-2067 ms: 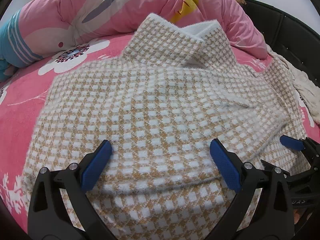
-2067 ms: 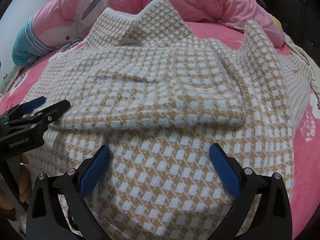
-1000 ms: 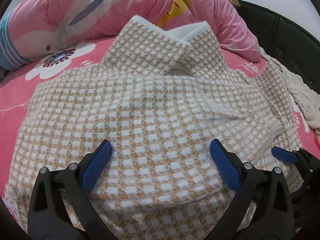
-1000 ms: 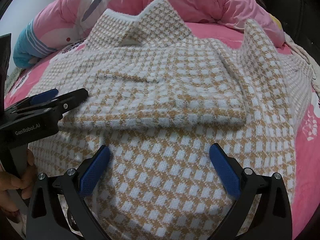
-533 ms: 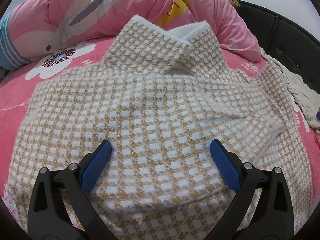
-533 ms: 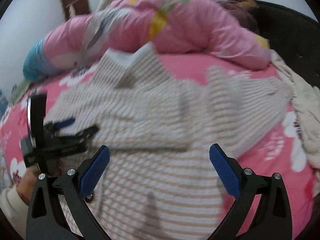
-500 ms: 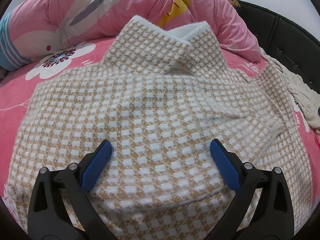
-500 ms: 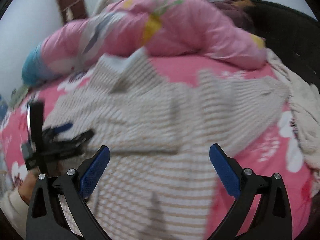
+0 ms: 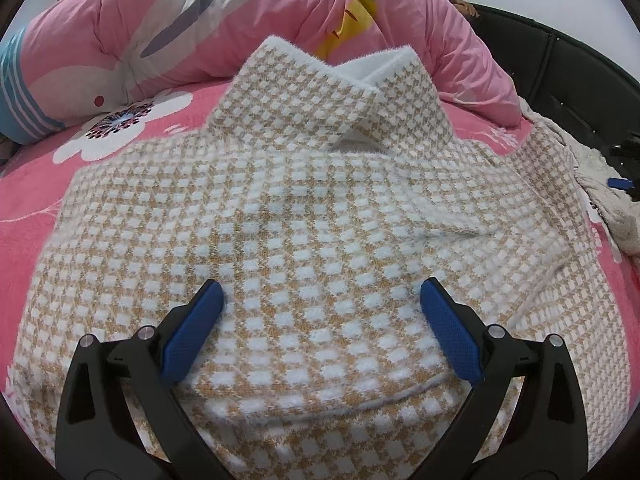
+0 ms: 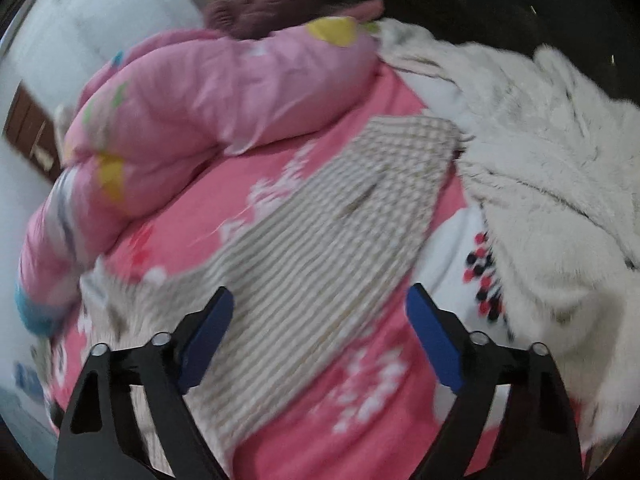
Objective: Fold large clothes
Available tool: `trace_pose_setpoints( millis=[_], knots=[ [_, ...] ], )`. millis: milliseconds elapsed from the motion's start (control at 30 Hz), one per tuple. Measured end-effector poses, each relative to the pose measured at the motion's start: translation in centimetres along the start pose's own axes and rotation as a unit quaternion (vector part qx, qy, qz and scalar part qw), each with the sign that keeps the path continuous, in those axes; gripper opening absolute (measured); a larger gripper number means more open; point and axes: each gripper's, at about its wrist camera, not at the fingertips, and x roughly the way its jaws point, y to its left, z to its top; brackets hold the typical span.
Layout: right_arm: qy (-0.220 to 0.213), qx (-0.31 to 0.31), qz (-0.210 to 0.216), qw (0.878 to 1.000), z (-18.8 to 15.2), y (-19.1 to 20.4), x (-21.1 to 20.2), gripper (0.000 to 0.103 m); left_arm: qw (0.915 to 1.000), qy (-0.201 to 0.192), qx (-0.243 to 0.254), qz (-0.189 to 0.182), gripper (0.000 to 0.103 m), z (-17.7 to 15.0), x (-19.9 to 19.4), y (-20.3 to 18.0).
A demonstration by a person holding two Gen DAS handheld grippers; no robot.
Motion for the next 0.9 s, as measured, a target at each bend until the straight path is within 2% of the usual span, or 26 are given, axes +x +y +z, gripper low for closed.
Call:
trace_pose_setpoints(
  millis=[133,300,467,567,700,800,900],
  knots=[
    [0.012,0.041,-0.008,0.999,2.7,-2.5,3.1,0.066,1.0000,-0.007,0.001,0.000,0.096,0.0,-0.1,0.0],
    [0.015,0.075,-0.026,0.997,4.4,-4.8,5.7,0.053,1.0000,-0.008,0.001,0.000,0.096,0.0,-0.1,0.1],
    [0.016,0.087,-0.044,0.995,5.0,-6.0,7.5,0.043,1.0000,-0.008,0.002,0.002,0.096,0.0,-0.1,0.0],
    [0.018,0.093,-0.049,0.994,4.9,-6.4,8.5,0.033,1.0000,-0.008,0.003,0.003,0.096,0.2,0.0,0.1],
    [0.006,0.085,-0.063,0.994,4.5,-6.1,9.0,0.028,1.0000,-0.009,0.003,0.002,0.096,0.2,0.0,0.1],
    [-0.003,0.074,-0.072,0.995,4.5,-5.5,8.6,0.011,1.0000,-0.009,0.003,0.003,0.096,0.2,0.0,0.1],
    [-0.031,0.038,-0.091,0.995,4.4,-3.9,6.8,0.009,0.9999,-0.010,0.004,0.003,0.096,0.1,-0.1,0.0]
  ],
)
